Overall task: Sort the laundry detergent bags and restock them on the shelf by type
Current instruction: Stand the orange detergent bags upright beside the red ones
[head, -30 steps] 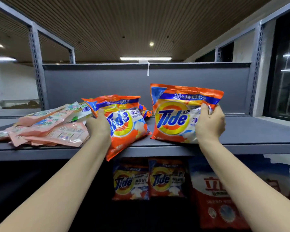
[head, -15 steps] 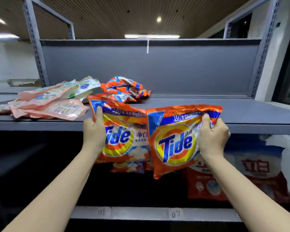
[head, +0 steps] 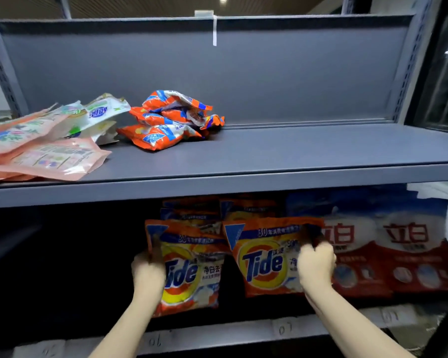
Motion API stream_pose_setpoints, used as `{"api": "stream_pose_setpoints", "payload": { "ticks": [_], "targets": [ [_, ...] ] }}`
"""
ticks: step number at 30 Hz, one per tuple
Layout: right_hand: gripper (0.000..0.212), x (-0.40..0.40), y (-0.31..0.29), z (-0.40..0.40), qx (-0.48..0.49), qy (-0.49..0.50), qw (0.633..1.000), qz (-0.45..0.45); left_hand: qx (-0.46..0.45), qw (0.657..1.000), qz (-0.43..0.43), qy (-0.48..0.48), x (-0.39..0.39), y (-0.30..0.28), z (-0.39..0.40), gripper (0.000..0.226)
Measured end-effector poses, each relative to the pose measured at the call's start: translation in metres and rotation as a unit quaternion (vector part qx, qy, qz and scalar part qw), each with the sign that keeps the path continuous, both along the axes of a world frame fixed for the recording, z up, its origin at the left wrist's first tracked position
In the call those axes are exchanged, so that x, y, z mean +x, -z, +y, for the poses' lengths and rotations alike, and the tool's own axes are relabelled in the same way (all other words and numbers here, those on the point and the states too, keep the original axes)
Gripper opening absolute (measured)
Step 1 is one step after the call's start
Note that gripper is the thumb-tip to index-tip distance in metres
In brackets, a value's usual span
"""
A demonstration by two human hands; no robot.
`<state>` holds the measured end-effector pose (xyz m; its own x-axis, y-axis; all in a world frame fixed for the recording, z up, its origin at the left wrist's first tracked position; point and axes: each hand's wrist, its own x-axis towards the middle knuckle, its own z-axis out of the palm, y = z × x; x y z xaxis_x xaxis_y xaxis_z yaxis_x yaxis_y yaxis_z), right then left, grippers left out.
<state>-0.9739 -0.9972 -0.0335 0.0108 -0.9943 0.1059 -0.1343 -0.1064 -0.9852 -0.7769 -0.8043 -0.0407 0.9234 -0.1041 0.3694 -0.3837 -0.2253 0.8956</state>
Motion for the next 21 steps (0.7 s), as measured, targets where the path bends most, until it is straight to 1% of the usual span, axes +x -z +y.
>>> {"api": "stream_pose_setpoints", "payload": {
  "ticks": [1, 2, 3, 5, 6, 7, 9, 10, 11, 13, 14, 15, 17, 18, 19, 20, 21],
  "targets": [
    [0.012, 0.008, 0.006, -0.003, 0.028, -0.003, 0.999, -0.028, -0.017, 1.000, 0.006, -0.004, 0.005, 0.002, -0.006, 0.036],
    [0.011, 0.016, 0.011, -0.007, 0.041, -0.012, 0.997, -0.060, -0.038, 0.999, 0.015, -0.010, 0.007, 0.000, -0.011, 0.037],
    [0.012, 0.024, 0.017, -0.011, 0.026, -0.022, 0.997, -0.076, -0.054, 0.998, 0.014, -0.009, 0.014, 0.003, -0.015, 0.038],
    [0.018, 0.043, 0.027, -0.020, -0.018, -0.035, 0.997, -0.062, -0.082, 0.996, 0.009, 0.019, 0.027, 0.011, -0.023, 0.030],
    [0.023, 0.052, 0.032, -0.025, -0.026, -0.038, 0.997, -0.056, -0.083, 0.996, 0.010, 0.028, 0.037, 0.016, -0.028, 0.031],
    [0.027, 0.062, 0.036, -0.027, -0.033, -0.041, 0.997, -0.056, -0.084, 0.996, 0.023, 0.028, 0.050, 0.024, -0.033, 0.037],
    [0.031, 0.081, 0.044, -0.033, -0.048, -0.046, 0.997, -0.048, -0.077, 0.996, 0.046, 0.013, 0.075, 0.044, -0.048, 0.066],
    [0.033, 0.090, 0.047, -0.036, -0.056, -0.040, 0.997, -0.033, -0.073, 0.996, 0.054, 0.007, 0.086, 0.052, -0.055, 0.073],
    [0.033, 0.098, 0.048, -0.037, -0.058, -0.029, 0.998, -0.021, -0.067, 0.996, 0.062, -0.013, 0.093, 0.059, -0.061, 0.072],
    [0.029, 0.109, 0.055, -0.047, -0.046, -0.004, 0.999, -0.010, -0.064, 0.994, 0.080, -0.039, 0.103, 0.066, -0.070, 0.059],
    [0.024, 0.113, 0.059, -0.053, -0.040, 0.000, 0.999, -0.011, -0.066, 0.994, 0.079, -0.041, 0.106, 0.069, -0.074, 0.058],
    [0.022, 0.116, 0.063, -0.058, -0.040, -0.002, 0.999, -0.013, -0.063, 0.995, 0.060, -0.045, 0.109, 0.072, -0.077, 0.064],
    [0.036, 0.120, 0.073, -0.064, -0.072, -0.023, 0.997, -0.006, -0.058, 0.997, 0.010, -0.053, 0.119, 0.085, -0.083, 0.092],
    [0.041, 0.121, 0.078, -0.065, -0.102, -0.044, 0.994, -0.001, -0.027, 0.998, -0.011, -0.054, 0.123, 0.089, -0.083, 0.104],
    [0.047, 0.121, 0.079, -0.063, -0.136, -0.062, 0.989, 0.023, 0.014, 0.997, -0.025, -0.069, 0.126, 0.093, -0.084, 0.105],
    [0.058, 0.121, 0.081, -0.064, -0.171, -0.075, 0.981, 0.050, 0.060, 0.994, -0.022, -0.091, 0.129, 0.097, -0.084, 0.097],
    [0.070, 0.120, 0.080, -0.064, -0.192, -0.077, 0.974, 0.097, 0.094, 0.990, -0.011, -0.109, 0.129, 0.097, -0.084, 0.087]
  ]
}}
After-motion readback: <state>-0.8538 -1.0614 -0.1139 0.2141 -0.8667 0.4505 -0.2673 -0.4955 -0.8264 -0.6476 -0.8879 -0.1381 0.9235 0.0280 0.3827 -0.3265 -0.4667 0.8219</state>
